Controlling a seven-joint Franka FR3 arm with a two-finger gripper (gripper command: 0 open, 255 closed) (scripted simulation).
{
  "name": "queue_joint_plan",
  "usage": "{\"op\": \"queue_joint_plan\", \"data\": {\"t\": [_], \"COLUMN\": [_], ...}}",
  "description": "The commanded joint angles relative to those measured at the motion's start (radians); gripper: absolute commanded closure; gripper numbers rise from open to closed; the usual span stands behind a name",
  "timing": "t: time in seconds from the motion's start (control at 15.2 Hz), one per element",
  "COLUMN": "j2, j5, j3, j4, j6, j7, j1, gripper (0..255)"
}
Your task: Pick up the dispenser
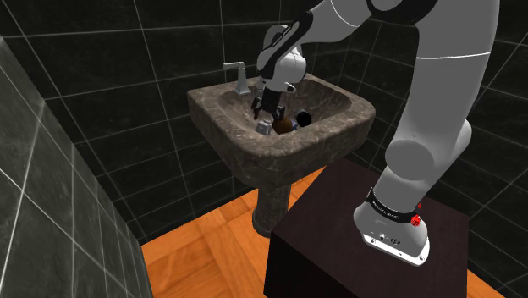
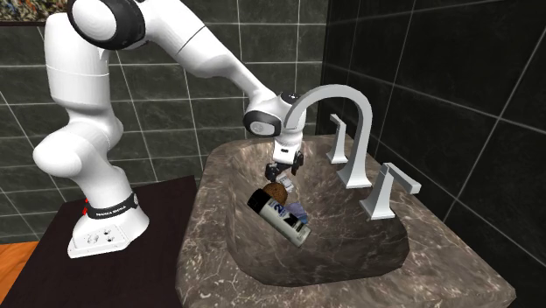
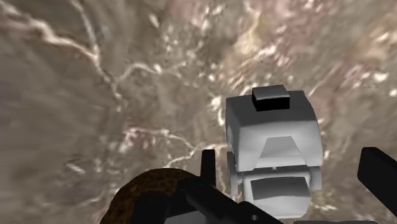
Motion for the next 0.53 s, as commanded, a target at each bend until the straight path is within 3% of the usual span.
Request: {"op": "queue_joint_plan", "data": {"t": [0.0,0.13,0.2,0.46], "j2": [0.024,0.030,0.035,0.038], "j5": [0.009,0.011,0.012,0.012], "j3": [0.000,0.001,0.002,0.003], "j4": [-0.004,-0.005,-0.002,0.001], "j6": [0.021,0.028,0.030,0.031], "j7": [-0.010,-0.013,-0.014,-0.012], "j1": [-0.004,-0.005,-0.005,-0.003], "gripper": [0,0,255,255]}}
